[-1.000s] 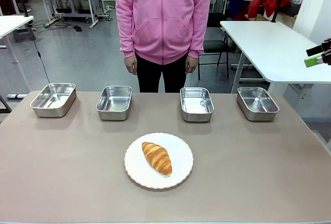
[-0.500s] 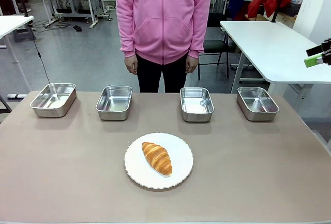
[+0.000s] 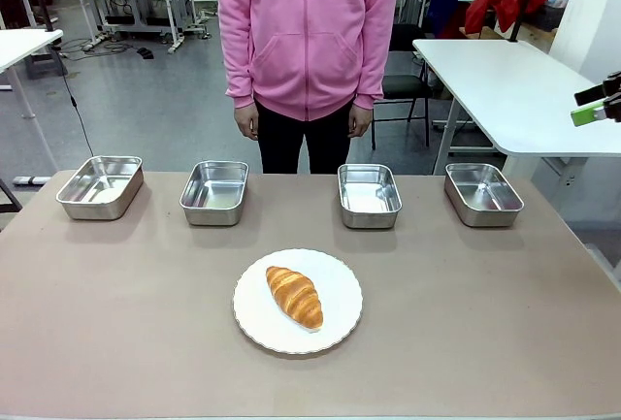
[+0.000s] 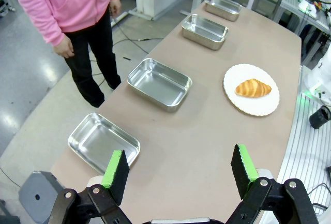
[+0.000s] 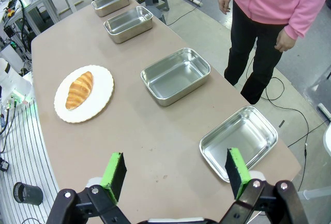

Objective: Place the bread in the container.
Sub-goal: Place the Butter Roll into the Airtight Container indicated by the human.

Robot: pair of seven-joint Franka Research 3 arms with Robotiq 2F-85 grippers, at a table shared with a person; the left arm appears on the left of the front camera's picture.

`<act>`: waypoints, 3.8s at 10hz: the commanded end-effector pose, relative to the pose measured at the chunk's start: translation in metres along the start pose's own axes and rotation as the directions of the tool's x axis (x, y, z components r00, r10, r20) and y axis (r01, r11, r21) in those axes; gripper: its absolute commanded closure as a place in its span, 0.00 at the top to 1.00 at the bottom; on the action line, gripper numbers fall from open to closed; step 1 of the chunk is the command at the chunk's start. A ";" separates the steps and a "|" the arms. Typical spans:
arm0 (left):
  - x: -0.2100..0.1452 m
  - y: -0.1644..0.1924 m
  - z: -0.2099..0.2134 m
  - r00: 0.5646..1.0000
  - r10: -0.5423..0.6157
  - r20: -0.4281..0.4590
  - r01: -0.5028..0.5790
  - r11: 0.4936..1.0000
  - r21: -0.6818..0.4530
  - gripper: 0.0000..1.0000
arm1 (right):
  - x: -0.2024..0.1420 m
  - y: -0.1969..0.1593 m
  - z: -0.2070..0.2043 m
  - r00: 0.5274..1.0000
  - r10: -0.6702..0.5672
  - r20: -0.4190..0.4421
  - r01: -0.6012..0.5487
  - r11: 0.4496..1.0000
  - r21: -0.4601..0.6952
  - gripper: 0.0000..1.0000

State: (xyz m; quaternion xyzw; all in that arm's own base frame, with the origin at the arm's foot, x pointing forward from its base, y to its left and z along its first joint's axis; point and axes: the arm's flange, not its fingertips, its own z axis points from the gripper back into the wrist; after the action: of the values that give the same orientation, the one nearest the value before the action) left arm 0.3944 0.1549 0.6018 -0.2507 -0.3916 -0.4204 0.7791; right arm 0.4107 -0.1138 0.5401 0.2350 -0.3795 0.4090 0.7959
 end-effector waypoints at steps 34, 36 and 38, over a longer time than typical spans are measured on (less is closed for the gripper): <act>0.000 -0.001 0.001 1.000 -0.002 0.003 0.002 1.000 0.000 1.00 | 0.002 0.001 0.000 1.000 0.005 0.005 -0.005 1.000 0.002 1.00; 0.000 -0.001 0.001 1.000 -0.002 0.003 0.002 1.000 0.000 1.00 | 0.002 0.001 0.000 1.000 0.005 0.005 -0.005 1.000 0.002 1.00; 0.000 -0.001 0.001 1.000 -0.002 0.003 0.002 1.000 0.000 1.00 | 0.002 0.001 0.000 1.000 0.005 0.005 -0.005 1.000 0.002 1.00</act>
State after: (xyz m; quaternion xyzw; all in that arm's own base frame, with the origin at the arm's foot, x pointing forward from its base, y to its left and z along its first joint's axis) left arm 0.3944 0.1549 0.6018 -0.2507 -0.3916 -0.4204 0.7791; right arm 0.4107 -0.1138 0.5401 0.2350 -0.3795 0.4090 0.7959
